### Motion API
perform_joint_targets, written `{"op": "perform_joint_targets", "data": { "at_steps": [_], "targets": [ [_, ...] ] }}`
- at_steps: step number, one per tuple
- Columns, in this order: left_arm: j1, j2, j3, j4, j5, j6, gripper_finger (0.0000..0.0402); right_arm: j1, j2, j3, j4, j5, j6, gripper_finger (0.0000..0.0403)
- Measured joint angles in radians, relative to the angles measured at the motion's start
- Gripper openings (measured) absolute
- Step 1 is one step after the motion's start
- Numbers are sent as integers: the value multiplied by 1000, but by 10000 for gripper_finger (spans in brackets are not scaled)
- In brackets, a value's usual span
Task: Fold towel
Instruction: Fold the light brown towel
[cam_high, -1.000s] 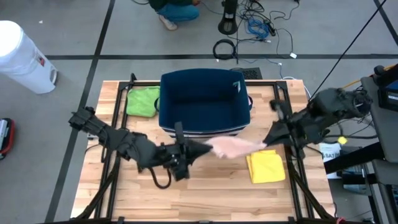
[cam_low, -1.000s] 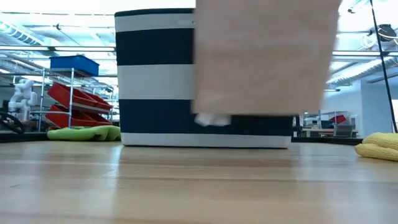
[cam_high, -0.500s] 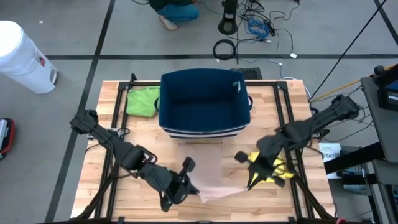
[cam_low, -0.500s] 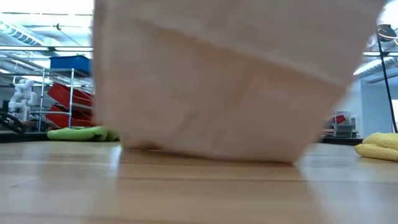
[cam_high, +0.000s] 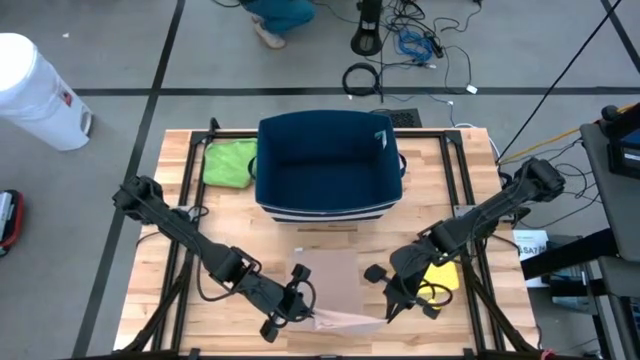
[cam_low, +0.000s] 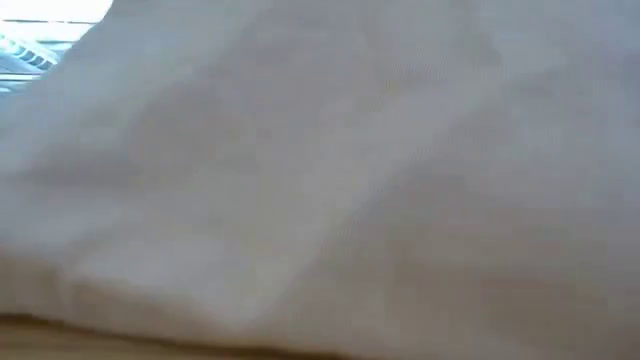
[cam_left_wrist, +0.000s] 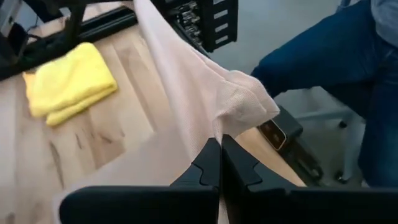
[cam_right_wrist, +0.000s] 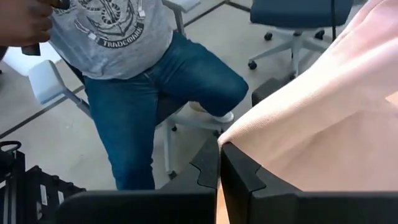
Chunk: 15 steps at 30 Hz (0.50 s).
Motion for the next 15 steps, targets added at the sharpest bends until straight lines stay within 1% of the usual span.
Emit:
{"op": "perform_joint_targets", "data": {
  "at_steps": [5, 8, 12, 15],
  "targets": [
    [-23, 0, -59, 71, 1, -51, 0, -5, 64, 0, 33, -1, -1, 0],
    [-36, 0, -72, 71, 1, -74, 0, -9, 107, 0, 59, 0, 0, 0],
    [-37, -1, -75, 23, -4, -81, 0, -25, 143, 0, 56, 47, -17, 0],
    [-33, -1, -75, -43, -62, -81, 0, -45, 150, 0, 34, 86, -38, 0]
  ]
}}
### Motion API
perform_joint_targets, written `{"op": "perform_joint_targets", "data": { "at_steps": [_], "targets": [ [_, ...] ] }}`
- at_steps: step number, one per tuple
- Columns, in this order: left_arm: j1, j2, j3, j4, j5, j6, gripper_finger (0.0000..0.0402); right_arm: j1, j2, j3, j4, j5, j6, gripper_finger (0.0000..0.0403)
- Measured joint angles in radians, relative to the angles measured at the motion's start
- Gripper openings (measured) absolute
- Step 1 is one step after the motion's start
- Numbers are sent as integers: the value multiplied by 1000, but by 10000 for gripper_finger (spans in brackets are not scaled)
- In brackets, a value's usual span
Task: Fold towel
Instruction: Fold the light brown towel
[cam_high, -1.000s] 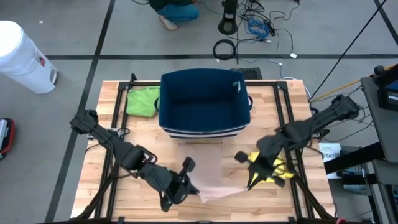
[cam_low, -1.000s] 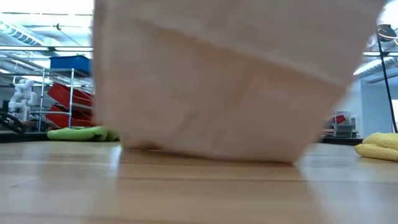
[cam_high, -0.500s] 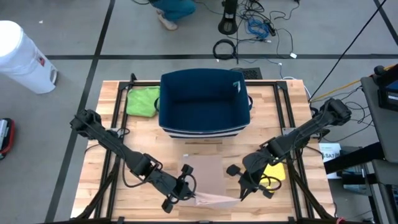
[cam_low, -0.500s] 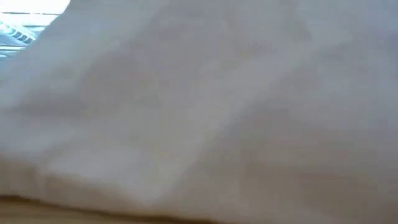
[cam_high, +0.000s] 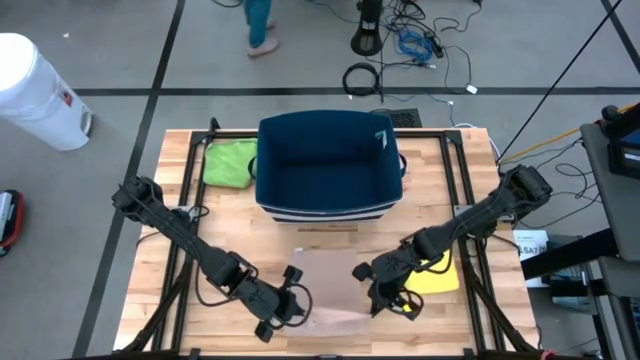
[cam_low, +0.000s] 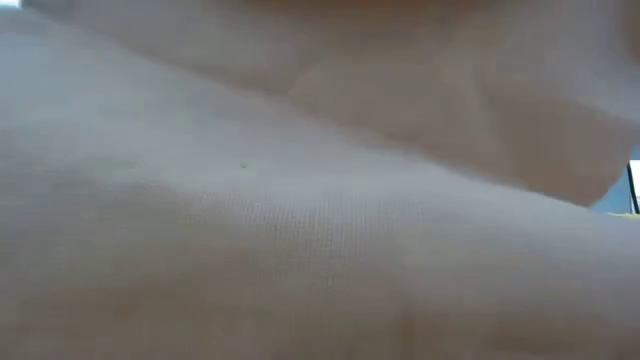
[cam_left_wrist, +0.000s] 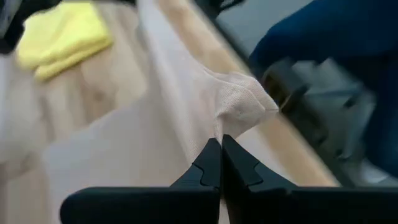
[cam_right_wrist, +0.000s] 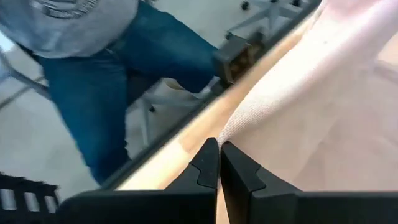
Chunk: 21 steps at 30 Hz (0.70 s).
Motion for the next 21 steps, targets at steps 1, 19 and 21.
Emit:
{"op": "perform_joint_targets", "data": {
  "at_steps": [1, 19, 21],
  "targets": [
    [3, 0, 0, -26, -19, 0, 0, -6, -1, 0, -4, 15, -7, 0],
    [26, 7, 0, -90, -46, -29, 0, -79, 12, 0, -69, 47, -68, 0],
    [26, 19, -1, -92, -38, -30, 0, -78, 23, 0, -67, 48, -62, 0]
  ]
}}
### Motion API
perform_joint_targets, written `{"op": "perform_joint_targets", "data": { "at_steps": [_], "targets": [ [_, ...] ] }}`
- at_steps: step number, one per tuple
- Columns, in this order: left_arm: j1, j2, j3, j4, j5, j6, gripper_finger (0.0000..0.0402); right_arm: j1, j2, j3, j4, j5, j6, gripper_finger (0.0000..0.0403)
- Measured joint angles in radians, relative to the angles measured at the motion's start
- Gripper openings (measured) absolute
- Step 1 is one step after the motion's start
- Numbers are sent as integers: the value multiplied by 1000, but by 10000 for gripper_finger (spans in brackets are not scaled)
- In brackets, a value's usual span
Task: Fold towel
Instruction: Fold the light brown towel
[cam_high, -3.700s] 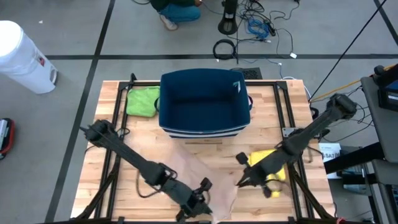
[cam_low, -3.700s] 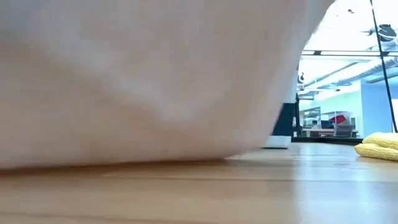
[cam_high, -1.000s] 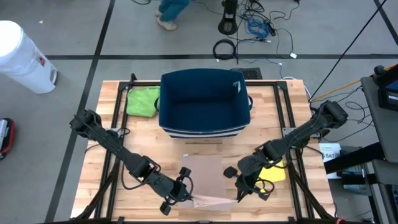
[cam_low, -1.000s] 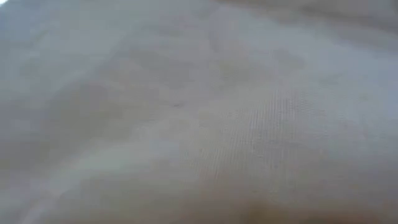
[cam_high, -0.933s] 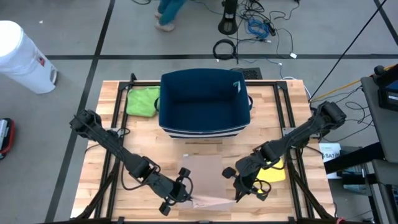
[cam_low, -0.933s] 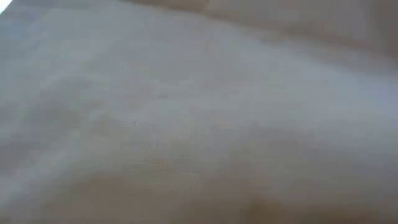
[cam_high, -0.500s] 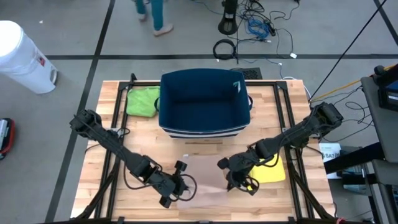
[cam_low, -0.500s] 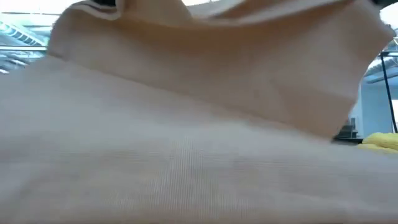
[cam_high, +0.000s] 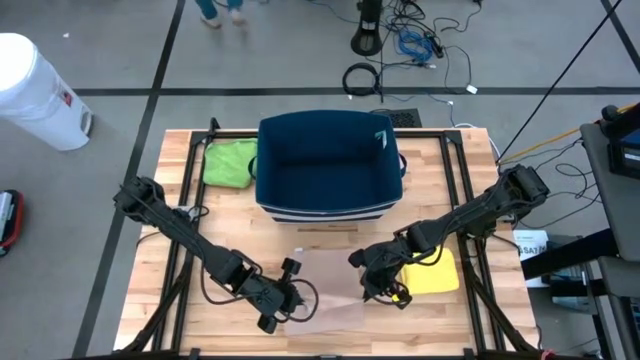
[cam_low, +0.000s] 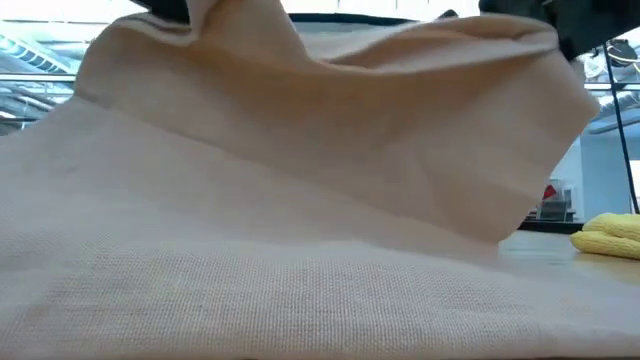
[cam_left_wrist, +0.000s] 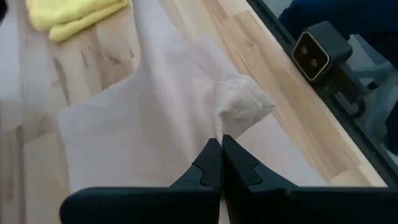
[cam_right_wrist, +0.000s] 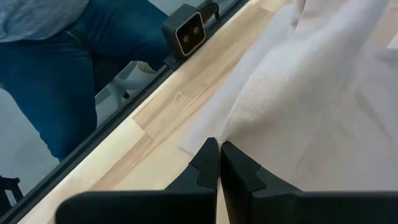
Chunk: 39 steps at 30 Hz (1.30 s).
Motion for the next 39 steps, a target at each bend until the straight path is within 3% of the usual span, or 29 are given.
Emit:
{"op": "perform_joint_targets", "data": {
  "at_steps": [10, 16, 26, 32, 36, 39],
  "targets": [
    [5, 131, 0, -1, 131, -34, 3, 15, 131, 0, 47, -22, 36, 2],
    [-8, 158, 0, 0, 139, -50, 53, 41, 187, 0, 108, -71, 79, 16],
    [-20, 157, 0, 15, 141, -101, 125, 87, 201, 0, 136, 0, 110, 93],
    [-38, 155, 0, 21, 139, -141, 133, 87, 201, 0, 134, 4, 142, 141],
    [-69, 155, 0, 45, 134, -150, 133, 98, 201, 0, 135, 50, 139, 147],
    [-106, 155, 0, 55, 75, -144, 133, 100, 201, 0, 137, 57, 133, 147]
  ]
}}
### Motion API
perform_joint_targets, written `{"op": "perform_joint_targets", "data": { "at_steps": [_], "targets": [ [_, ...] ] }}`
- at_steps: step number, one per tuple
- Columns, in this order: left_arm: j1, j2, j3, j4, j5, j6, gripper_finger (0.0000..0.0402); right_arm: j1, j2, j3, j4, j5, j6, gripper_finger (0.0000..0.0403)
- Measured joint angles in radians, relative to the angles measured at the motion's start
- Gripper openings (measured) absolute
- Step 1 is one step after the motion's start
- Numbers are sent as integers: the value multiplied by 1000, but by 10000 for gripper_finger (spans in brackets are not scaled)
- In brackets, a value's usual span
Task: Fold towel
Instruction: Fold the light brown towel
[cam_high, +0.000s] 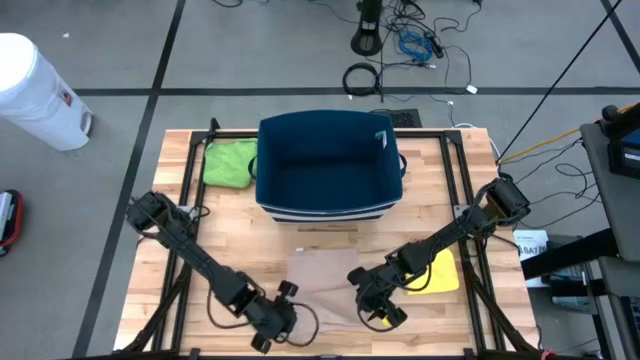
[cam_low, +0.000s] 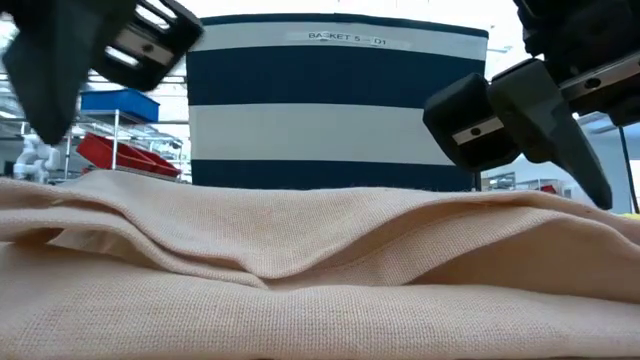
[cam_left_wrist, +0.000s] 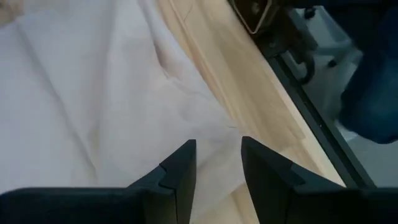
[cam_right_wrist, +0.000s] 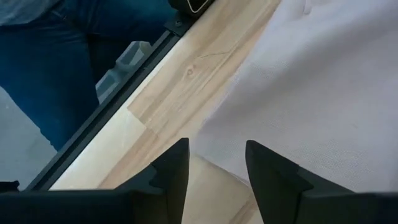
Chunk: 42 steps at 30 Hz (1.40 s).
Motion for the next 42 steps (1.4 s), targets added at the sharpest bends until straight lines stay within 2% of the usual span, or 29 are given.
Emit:
{"op": "perform_joint_targets", "data": {
  "at_steps": [6, 12, 16, 27, 33, 37, 42],
  "targets": [
    [-90, 13, 0, 15, -193, 77, 133, -1, 0, 0, 5, 24, -13, 148],
    [-110, 93, 0, 115, -259, 158, 133, -1, 0, 0, 30, 25, -18, 148],
    [-110, 123, 0, 145, -359, 221, 133, -1, 0, 0, 45, 25, -6, 148],
    [-108, 124, 0, 149, -274, 205, 133, -1, 0, 0, 51, 23, 17, 148],
    [-107, 158, 0, 148, -328, 208, 133, -1, 0, 0, 59, 29, 13, 148],
    [-103, 171, 0, 149, -413, 202, 133, -1, 0, 0, 59, 29, 23, 148],
    [-94, 170, 5, 161, -419, 197, 133, -1, 0, 0, 58, 29, 26, 148]
  ]
}}
